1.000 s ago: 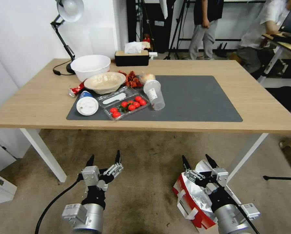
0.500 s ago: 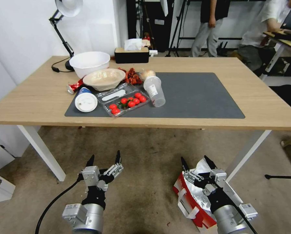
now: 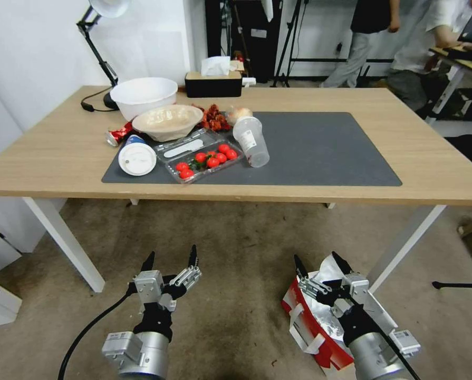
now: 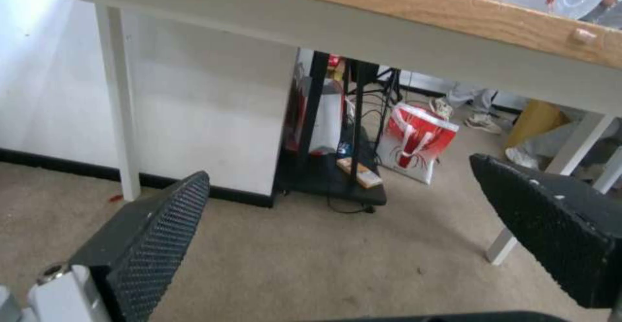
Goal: Pick up the food delivery bag from the floor and place it on the table.
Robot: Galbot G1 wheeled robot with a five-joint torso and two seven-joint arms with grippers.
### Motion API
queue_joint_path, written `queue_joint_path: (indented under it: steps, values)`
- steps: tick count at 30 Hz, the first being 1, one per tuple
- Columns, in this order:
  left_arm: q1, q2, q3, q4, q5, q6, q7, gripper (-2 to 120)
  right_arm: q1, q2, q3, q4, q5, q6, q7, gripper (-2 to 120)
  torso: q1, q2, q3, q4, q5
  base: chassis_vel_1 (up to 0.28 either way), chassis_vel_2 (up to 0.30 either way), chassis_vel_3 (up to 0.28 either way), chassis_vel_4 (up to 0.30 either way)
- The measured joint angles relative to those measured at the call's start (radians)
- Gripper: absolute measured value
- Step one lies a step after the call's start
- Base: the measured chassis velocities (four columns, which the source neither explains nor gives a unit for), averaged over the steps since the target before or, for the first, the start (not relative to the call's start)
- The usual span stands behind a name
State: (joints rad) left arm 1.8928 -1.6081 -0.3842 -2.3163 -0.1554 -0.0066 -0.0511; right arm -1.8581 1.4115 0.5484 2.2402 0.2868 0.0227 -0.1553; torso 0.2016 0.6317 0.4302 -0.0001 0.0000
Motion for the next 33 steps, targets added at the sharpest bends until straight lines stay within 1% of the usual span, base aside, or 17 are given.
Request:
queue_joint_path:
  steps: [7,9,14,16,20,24,33]
  values:
    - [-0.001,0.000,0.000,-0.001,0.001,0.000,0.005,100,0.003,0.002,0.000,-0.006,-0.005,0.001,-0.001,100,-0.011,-0.027,-0.016,0.0000,0.0000,0.000,0.000,0.000,0.000]
    - [-0.002,0.000,0.000,-0.001,0.001,0.001,0.006,100,0.003,0.003,0.000,-0.008,-0.005,0.002,-0.001,100,-0.016,-0.041,-0.025,0.0001,0.0000,0.000,0.000,0.000,0.000]
    - [-0.002,0.000,0.000,-0.001,0.001,0.002,0.006,100,0.003,0.003,0.002,-0.008,-0.005,0.003,-0.001,100,-0.022,-0.056,-0.035,0.0001,0.0000,0.000,0.000,0.000,0.000]
    - [-0.003,0.000,0.000,-0.001,0.001,0.002,0.006,100,0.003,0.003,0.002,-0.008,-0.005,0.003,-0.001,100,-0.028,-0.071,-0.043,0.0001,-0.0001,0.000,0.000,0.000,0.000]
    - [-0.003,0.000,-0.001,-0.001,0.001,0.002,0.006,100,0.003,0.004,0.000,-0.008,-0.005,0.003,-0.001,100,-0.032,-0.082,-0.050,0.0001,0.0000,0.000,0.000,0.000,0.000]
    - [-0.003,0.000,-0.002,-0.001,0.001,0.002,0.006,100,0.004,0.004,-0.001,-0.008,-0.007,0.003,0.000,100,-0.040,-0.105,-0.064,0.0001,-0.0001,0.000,0.000,0.000,0.000]
    - [0.000,0.000,-0.003,-0.004,0.000,0.002,0.006,100,0.005,0.003,-0.003,-0.009,-0.007,0.003,0.001,100,-0.051,-0.135,-0.083,0.0001,0.0000,0.000,0.000,0.000,0.000]
